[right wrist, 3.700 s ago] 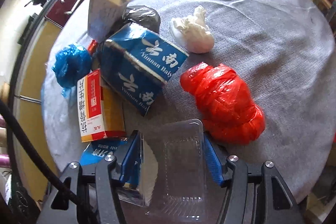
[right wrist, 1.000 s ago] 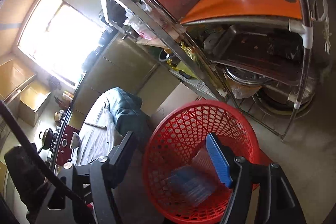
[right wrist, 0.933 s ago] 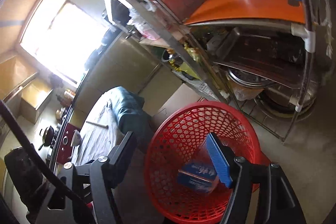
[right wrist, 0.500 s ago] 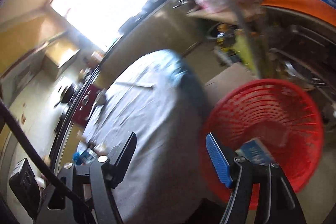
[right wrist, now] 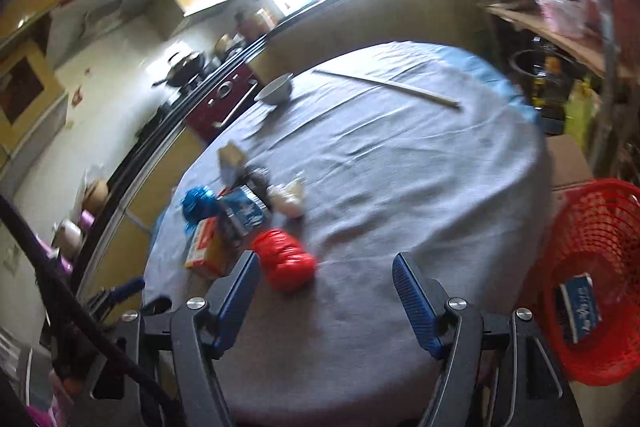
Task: Collect trash
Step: 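Move both open tools back over the table, then grasp the red-and-white medicine box with the left tool while the right tool grasps the red plastic bag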
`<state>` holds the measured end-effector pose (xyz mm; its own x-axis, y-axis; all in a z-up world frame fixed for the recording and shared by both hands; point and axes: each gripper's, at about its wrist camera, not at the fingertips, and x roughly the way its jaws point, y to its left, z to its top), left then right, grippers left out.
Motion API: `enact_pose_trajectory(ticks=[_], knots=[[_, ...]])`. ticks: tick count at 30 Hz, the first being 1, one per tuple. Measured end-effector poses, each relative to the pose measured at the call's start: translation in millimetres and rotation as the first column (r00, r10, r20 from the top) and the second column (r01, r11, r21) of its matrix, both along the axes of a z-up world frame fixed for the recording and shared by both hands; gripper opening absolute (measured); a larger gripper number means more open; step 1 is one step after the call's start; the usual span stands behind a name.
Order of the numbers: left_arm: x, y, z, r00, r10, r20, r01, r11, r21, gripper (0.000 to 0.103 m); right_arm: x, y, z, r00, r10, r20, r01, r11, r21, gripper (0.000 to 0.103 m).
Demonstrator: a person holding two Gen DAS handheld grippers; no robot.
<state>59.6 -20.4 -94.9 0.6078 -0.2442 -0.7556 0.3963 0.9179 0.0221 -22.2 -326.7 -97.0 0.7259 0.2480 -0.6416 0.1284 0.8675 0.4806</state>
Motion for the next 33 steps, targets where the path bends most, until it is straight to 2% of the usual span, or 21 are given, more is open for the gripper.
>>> enact_pose_trajectory(ticks=[4, 8, 13, 22, 24, 25, 26, 28, 33], knots=[[23.7, 3.6, -0.9, 1.000, -0.002, -0.024, 0.001, 1.000, -0.028, 0.090, 27.8, 27.9, -6.4, 0.997, 0.076, -0.026, -0.077, 0.997, -0.028, 0.072], [52.1, -0.6, -11.9, 0.995, -0.005, -0.098, -0.001, 0.998, -0.060, 0.091, 58.8, 47.1, -19.2, 0.989, 0.134, -0.062, -0.135, 0.990, -0.027, 0.072], [80.5, -1.9, -29.0, 0.982, 0.021, -0.189, -0.034, 0.997, -0.067, 0.091, 86.9, 57.3, -33.4, 0.980, 0.176, -0.088, -0.179, 0.984, -0.026, 0.072], [98.7, -3.6, -49.7, 0.968, 0.022, -0.251, -0.042, 0.996, -0.075, 0.090, 112.6, 80.2, -62.5, 0.959, 0.245, -0.142, -0.252, 0.967, -0.038, 0.072], [101.8, -4.3, -54.2, 0.964, 0.014, -0.265, -0.039, 0.995, -0.089, 0.084, 114.4, 83.7, -68.5, 0.957, 0.242, -0.160, -0.255, 0.965, -0.060, 0.065], [103.5, -4.7, -56.8, 0.961, 0.010, -0.277, -0.037, 0.995, -0.096, 0.076, 114.9, 84.9, -71.7, 0.955, 0.245, -0.167, -0.259, 0.964, -0.065, 0.055], [105.3, -4.5, -59.0, 0.956, 0.007, -0.293, -0.040, 0.994, -0.106, 0.067, 114.9, 85.1, -74.0, 0.953, 0.251, -0.167, -0.264, 0.963, -0.060, 0.050], [107.5, -3.9, -62.3, 0.949, 0.001, -0.316, -0.043, 0.991, -0.126, 0.054, 111.7, 82.5, -74.5, 0.959, 0.238, -0.153, -0.248, 0.967, -0.055, 0.050], [98.3, 4.9, -60.8, 0.952, 0.021, -0.306, -0.069, 0.987, -0.145, 0.050, 100.1, 71.3, -75.0, 0.969, 0.200, -0.144, -0.207, 0.978, -0.033, 0.049]])
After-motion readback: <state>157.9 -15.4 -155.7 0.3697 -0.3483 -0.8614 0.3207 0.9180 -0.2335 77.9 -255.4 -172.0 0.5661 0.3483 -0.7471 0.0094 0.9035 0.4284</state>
